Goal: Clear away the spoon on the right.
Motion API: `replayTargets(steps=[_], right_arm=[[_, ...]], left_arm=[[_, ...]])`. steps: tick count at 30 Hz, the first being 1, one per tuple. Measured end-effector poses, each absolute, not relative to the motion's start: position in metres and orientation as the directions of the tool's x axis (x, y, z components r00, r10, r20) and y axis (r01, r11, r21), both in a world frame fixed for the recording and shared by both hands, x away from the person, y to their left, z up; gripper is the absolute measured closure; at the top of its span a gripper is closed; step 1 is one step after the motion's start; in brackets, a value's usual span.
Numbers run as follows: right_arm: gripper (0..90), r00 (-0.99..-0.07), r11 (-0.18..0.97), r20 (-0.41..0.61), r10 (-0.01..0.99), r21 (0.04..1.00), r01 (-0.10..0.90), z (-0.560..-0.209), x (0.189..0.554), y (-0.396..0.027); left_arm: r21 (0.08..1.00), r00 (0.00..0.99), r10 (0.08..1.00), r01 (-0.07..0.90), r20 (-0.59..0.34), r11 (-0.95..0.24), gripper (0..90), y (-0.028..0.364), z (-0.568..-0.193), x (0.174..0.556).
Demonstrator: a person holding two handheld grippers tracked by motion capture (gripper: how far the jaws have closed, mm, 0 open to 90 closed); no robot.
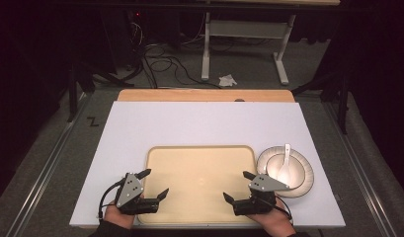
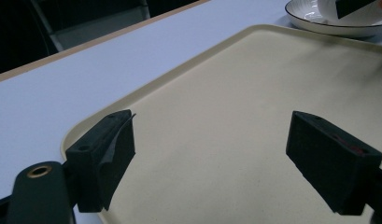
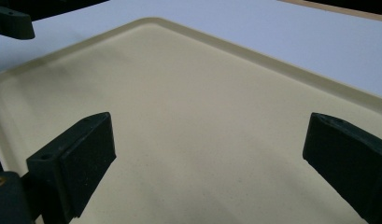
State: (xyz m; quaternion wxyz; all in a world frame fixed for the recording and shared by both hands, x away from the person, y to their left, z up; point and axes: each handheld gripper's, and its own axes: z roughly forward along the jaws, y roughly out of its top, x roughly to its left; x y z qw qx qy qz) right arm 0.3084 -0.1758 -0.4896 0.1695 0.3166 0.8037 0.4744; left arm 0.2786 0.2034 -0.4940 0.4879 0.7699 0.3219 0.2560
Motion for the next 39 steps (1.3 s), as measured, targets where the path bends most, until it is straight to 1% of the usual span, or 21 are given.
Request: replayTargets(steps=[24,36,39], right_arm=[[3.2,-0.741,0.328,0.054,0.670,0.873,0.361,-0.492,0.311,-0.181],[3.4,-0.746,0.300,0.065,0.662,0.890,0.344,-0.486,0.310,-0.184],[4.6,-0.750,0.279,0.070,0.658,0.902,0.329,-0.478,0.309,-0.185]], left_arm=[[0.917,0.659,0.748,0.248,0.078,-0.314,15.9,0.204,-0.495,0.279],[0.926,0.652,0.756,0.248,0.057,-0.283,15.9,0.206,-0.494,0.280],[0.930,0.647,0.761,0.247,0.050,-0.271,15.9,0.207,-0.494,0.279]])
